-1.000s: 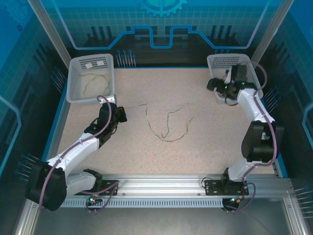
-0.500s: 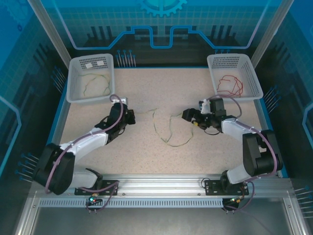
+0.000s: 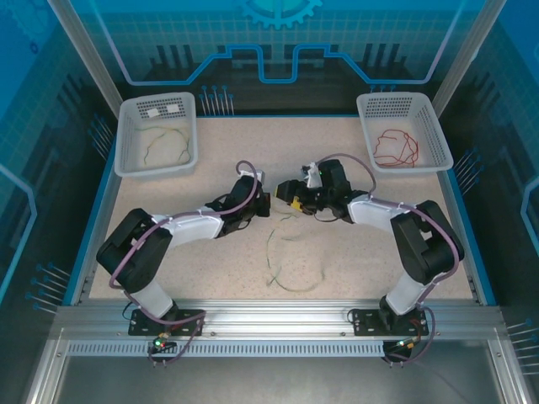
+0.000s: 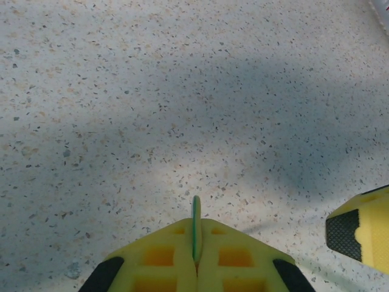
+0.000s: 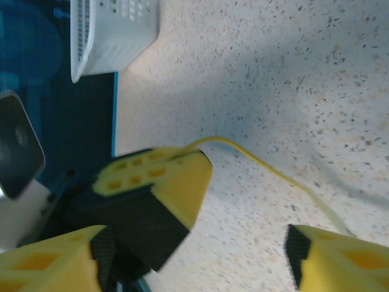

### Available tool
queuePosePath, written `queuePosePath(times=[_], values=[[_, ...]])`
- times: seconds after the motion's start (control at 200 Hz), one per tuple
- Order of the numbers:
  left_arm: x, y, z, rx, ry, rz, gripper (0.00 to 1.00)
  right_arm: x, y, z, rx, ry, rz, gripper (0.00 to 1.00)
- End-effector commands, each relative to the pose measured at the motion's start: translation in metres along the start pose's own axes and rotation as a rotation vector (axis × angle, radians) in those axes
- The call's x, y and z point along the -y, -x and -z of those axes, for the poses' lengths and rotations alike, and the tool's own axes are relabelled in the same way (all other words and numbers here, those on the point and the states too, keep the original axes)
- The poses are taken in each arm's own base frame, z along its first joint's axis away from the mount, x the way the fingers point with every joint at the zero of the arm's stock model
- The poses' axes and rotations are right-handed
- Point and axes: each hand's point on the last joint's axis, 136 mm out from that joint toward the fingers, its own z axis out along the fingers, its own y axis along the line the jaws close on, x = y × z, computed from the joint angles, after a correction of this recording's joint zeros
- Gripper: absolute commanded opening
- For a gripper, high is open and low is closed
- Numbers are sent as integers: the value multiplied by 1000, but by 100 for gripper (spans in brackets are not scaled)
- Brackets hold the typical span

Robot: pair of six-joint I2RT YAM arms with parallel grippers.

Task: Untangle the cables

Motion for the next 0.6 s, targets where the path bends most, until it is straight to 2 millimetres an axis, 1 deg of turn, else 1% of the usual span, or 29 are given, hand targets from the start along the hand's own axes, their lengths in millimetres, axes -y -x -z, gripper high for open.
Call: queuePosePath(times=[0.0,0.06,0.11,0.17,0.24,0.32,0.41,0.47,0.545,0.595], values=[[6,17,0,53,-7,32,0,-2,-3,-8,-36,1,-29,68],[2,18,0,58,16,33,0,-1,-4,-10,-44,0,-10,69],[-4,19,1,65,45,39,0,2,-4,-7,-43,-31,11,75],[-10,19,2,72,73,39,0,2,-1,0,-28,-69,49,78],[-21,21,4,76,109,64,0,-7,6,15,1,-120,124,83],[-42,25,11,87,163,125,0,-15,18,43,60,-226,211,84],[-69,31,23,118,218,205,0,-27,35,85,170,-305,277,86],[-92,36,35,143,291,248,0,-30,44,116,251,-348,275,88],[-115,42,52,185,373,289,0,-29,48,148,317,-354,242,89],[-124,47,63,214,396,315,0,-30,45,162,336,-327,207,91]])
